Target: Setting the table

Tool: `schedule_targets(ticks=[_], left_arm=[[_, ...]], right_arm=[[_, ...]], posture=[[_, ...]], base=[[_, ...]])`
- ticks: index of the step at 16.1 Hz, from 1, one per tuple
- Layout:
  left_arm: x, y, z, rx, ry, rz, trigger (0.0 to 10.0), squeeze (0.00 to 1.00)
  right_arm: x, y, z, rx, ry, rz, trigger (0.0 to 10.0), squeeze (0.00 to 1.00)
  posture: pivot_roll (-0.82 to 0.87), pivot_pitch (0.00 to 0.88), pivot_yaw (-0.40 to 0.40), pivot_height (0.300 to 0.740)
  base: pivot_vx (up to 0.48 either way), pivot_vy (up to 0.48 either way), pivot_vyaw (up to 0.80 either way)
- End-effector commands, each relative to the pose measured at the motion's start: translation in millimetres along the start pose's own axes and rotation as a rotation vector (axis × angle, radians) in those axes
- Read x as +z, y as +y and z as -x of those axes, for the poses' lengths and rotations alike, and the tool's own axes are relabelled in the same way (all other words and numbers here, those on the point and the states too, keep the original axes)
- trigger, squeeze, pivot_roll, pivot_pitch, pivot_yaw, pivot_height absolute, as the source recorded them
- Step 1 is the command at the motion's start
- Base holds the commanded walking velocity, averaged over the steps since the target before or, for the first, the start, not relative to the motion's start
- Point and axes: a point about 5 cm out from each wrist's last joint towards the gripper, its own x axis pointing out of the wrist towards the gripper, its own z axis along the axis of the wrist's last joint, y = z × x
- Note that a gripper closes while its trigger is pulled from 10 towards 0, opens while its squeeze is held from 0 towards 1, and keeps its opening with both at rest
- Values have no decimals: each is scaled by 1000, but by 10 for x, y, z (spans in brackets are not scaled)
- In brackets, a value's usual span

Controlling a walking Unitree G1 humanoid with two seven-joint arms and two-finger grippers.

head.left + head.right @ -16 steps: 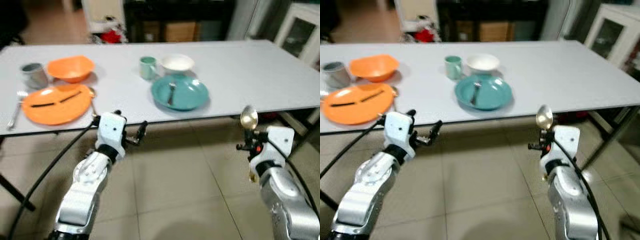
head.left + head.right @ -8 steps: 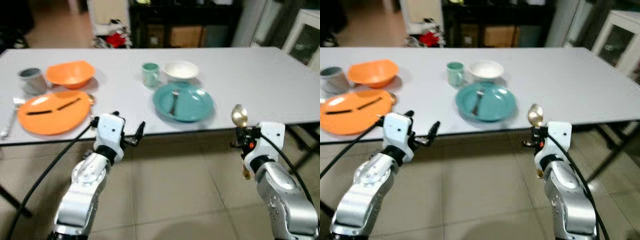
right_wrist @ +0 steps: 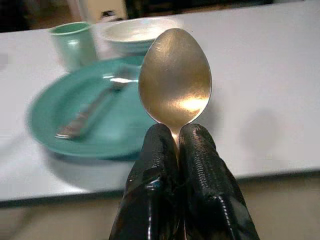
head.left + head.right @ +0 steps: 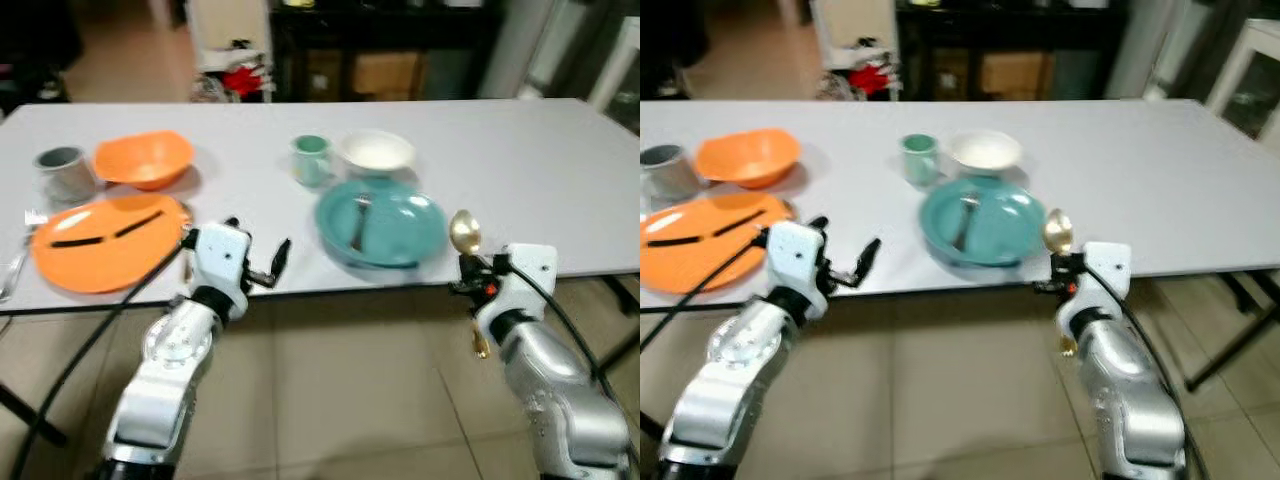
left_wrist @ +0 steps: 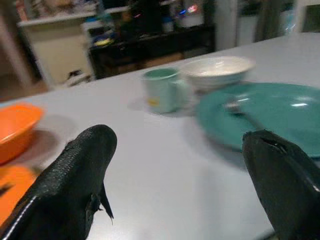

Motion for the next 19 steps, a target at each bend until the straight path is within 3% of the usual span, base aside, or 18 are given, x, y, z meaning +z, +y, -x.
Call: schedule_targets(ticks=[1,12,16,19], left_arm=[[-7,-3,-8,-3,5,-1,10000,59],[-4,-20,-1,-12,8,2,10000,63],[-4,1,23,-4,14,-6,10000,47],[14,3,43,-60,21,-29,10000,31]], right_arm=[[35,-16,-11,0,-10,1,10000,0],[103,35,-80,28,-14,-3,10000,0],[96,111,-168,61,19,-48,10000,0],[134,188,-258,104,38,-132,10000,0]], posture=[[27,0,-17,740],[29,0,-22,740],[40,0,-40,740],[55,0,-51,740]], base=[[322,0,0],[323,0,0],[157,0,0],[0,0,0]])
